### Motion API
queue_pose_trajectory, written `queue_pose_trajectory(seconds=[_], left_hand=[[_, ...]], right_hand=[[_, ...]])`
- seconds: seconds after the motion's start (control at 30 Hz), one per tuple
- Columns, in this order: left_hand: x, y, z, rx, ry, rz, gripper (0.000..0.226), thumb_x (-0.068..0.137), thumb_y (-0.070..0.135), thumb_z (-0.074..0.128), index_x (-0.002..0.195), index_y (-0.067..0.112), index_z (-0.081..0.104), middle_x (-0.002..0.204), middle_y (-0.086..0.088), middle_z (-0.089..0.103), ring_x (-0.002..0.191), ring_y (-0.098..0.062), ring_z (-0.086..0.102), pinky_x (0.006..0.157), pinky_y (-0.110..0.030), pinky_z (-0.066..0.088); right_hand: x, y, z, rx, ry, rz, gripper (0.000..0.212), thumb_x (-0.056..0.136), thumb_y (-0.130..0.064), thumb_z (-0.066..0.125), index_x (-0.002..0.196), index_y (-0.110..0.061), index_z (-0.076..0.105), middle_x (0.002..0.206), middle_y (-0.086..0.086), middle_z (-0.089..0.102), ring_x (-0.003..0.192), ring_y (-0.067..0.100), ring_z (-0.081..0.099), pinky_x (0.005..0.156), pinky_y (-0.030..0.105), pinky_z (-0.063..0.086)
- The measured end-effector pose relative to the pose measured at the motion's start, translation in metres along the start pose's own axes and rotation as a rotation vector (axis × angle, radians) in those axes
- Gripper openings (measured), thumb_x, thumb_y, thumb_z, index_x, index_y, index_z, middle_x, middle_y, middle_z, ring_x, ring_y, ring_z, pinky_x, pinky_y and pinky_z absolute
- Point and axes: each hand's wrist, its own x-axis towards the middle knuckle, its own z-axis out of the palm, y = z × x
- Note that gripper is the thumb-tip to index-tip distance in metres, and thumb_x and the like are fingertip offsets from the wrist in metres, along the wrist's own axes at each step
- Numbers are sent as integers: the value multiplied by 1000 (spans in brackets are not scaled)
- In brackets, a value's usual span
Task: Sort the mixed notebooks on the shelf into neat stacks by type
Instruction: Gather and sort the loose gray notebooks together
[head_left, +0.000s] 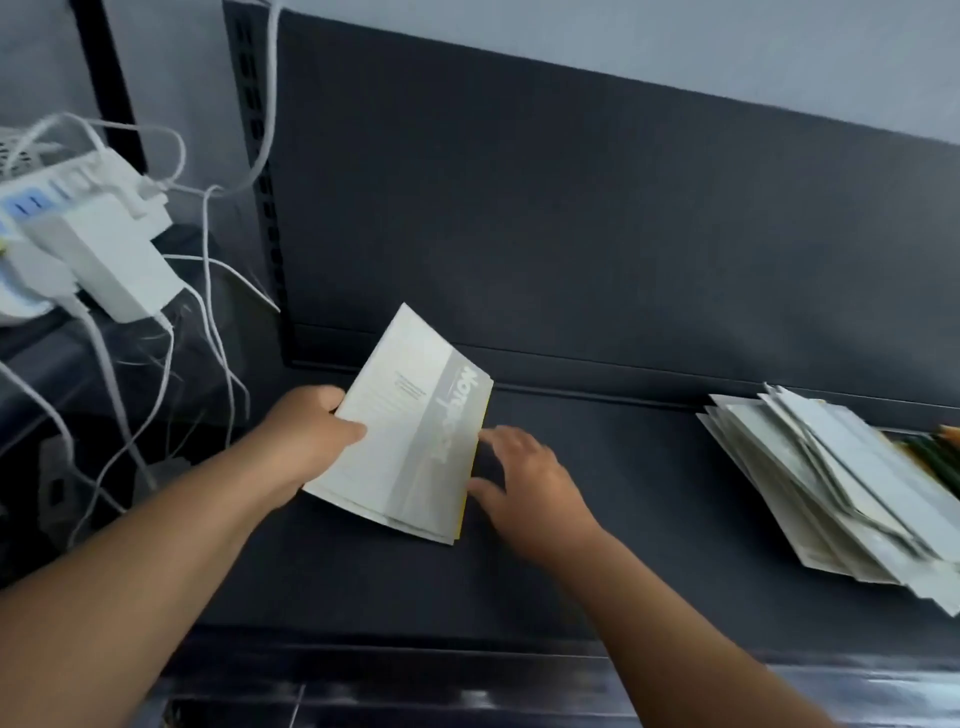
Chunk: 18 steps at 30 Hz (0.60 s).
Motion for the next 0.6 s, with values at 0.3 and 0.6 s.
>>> queue_pose_trajectory(seconds=[0.3, 0.6], left_hand=[[-23, 56, 3, 124, -82, 420, 11, 89, 17, 62, 80, 23, 64, 77, 1, 67, 69, -15, 62, 60, -31, 46], [-48, 66, 23, 72, -122, 537, 9, 88, 22, 65, 80, 28, 65, 81, 12, 69, 79, -7, 64, 71, -32, 51]], right_hand=[[-19, -13, -79, 222, 549, 74, 84, 88, -29, 69, 154, -23, 18, 160, -6, 21, 146, 13, 19, 117, 33, 25], [-58, 11, -107, 394, 560, 167, 23, 87, -21, 69, 81, -9, 51, 68, -6, 51, 60, 10, 45, 54, 25, 36]])
